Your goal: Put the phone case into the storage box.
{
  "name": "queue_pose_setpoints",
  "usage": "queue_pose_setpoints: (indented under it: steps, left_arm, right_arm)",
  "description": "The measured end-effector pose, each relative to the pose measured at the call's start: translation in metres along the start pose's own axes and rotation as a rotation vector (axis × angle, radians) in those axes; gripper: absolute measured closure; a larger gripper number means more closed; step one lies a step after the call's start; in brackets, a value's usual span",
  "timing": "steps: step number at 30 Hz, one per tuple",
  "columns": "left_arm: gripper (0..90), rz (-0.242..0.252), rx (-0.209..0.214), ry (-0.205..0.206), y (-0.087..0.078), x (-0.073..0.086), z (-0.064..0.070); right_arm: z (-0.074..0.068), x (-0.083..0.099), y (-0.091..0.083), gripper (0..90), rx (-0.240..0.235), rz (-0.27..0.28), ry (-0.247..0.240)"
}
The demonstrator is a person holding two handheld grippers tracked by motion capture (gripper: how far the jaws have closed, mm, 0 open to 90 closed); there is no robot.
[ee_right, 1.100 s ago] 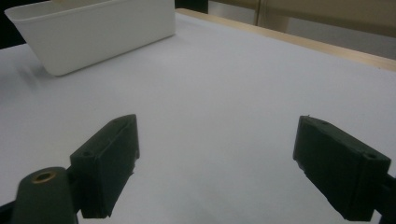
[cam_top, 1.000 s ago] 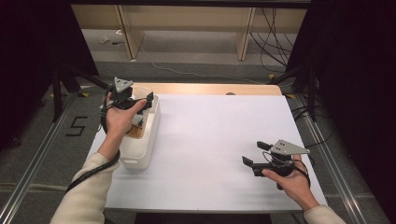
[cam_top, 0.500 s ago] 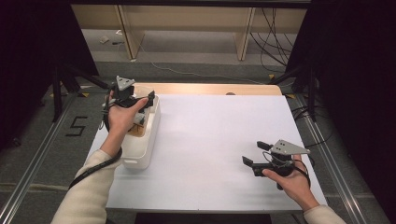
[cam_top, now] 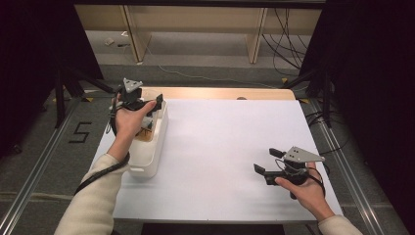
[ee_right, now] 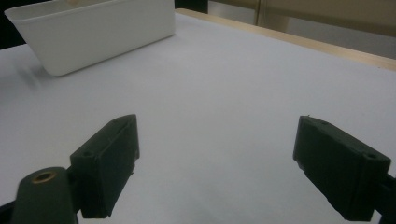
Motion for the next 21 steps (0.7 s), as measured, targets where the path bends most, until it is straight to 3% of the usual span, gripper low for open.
queue_pose_setpoints:
  steps: [21]
  left_arm:
    - [10.8,-0.007,-0.004,-0.013,0.01,-0.0014,-0.0023]
  right_arm:
    - [-0.0001,0.0001,0.0003,15.4,-0.002,0.001,0.002]
Point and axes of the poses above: each handheld gripper's, and its own axes: y roughly forward along the jaws, x roughly out of its underside, z roughly to its right, the point moved 7 cm from there along y, roughly forward along the jaws, and after that the axes turned 13 degrees about x, right-handed, at the moved point
